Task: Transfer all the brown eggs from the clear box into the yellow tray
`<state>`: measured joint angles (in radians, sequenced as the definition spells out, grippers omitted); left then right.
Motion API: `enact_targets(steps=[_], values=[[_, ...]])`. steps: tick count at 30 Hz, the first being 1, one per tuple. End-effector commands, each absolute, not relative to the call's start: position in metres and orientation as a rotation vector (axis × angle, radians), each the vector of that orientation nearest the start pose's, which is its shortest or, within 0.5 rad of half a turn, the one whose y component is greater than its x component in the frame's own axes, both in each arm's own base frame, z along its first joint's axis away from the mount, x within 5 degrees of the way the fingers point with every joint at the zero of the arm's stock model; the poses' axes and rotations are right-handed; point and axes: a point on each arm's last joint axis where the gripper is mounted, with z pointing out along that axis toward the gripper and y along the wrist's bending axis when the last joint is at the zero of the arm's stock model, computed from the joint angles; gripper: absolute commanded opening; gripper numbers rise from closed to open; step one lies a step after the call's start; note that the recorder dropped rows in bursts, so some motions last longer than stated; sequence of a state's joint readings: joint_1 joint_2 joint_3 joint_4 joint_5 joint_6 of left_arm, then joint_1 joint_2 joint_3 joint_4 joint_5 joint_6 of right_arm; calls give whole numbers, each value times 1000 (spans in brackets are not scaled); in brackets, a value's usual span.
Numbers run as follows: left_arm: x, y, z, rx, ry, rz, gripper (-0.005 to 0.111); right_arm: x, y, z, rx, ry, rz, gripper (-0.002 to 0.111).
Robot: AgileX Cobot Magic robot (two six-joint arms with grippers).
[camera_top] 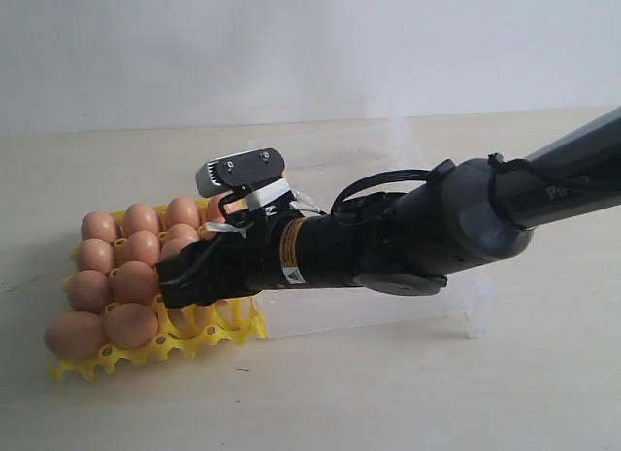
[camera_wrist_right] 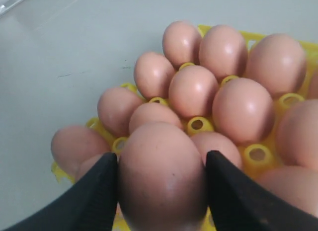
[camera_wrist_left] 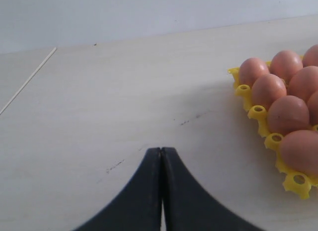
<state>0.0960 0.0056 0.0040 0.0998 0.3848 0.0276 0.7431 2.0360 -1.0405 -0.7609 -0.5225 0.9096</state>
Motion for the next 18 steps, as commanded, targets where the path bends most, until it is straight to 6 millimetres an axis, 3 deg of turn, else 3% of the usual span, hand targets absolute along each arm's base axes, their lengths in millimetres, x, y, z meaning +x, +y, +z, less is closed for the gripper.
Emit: enact_targets(steps=[1, 12, 18], values=[[52, 8, 179, -1, 1862, 177, 0, 271, 302, 132, -814, 2044, 1028, 0], [52, 8, 179, -1, 1862, 177, 0, 264, 306, 112, -884, 2096, 1054, 1], [52, 8, 179, -1, 1862, 177, 0, 265, 306, 110, -884, 2082, 1035, 21]])
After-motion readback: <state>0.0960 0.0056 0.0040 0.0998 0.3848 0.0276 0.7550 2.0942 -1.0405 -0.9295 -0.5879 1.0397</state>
